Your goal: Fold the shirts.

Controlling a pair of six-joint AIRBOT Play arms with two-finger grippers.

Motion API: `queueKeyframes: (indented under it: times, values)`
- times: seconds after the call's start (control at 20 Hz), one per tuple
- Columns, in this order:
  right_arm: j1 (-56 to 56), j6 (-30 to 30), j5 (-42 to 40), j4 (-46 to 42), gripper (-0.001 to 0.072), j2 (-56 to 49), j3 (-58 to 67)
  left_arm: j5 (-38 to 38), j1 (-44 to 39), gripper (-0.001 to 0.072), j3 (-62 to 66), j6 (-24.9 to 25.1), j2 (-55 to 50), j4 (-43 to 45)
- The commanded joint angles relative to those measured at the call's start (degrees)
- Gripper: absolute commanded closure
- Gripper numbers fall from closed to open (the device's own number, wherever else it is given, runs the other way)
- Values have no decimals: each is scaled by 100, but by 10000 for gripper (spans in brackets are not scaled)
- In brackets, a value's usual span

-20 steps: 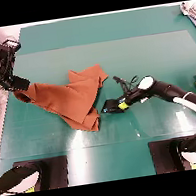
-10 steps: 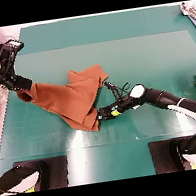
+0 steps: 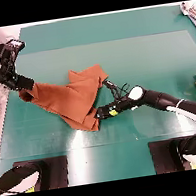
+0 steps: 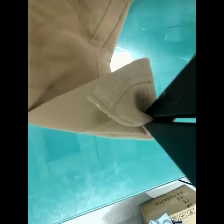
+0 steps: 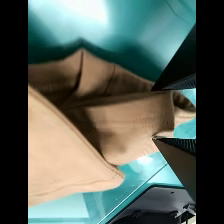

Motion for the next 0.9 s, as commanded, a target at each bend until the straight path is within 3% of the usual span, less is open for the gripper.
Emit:
queueKeyframes:
  times: [0.0, 0.1, 0.2, 0.45, 0.7, 0.85]
  values:
    - [280, -15, -363, 7, 393, 2, -2, -4, 0, 687, 0, 0, 2, -24]
    - [380, -13, -389, -9, 411, 0, -4, -22, 0, 687, 0, 0, 2, -26]
    - [389, -11, -428, -7, 691, 4, -2, -33, 0, 688, 0, 0, 2, -31]
    - [179, -17, -787, 131, 693, 584, 0, 162, 0, 689, 61, 448, 295, -468]
    - [-1207, -42, -984, 120, 693, 2505, 4, 785, 0, 689, 876, 295, 1342, -433]
    - [-2544, -44, -538, 83, 693, 3639, 378, 850, 0, 689, 1679, -24, 1851, -160]
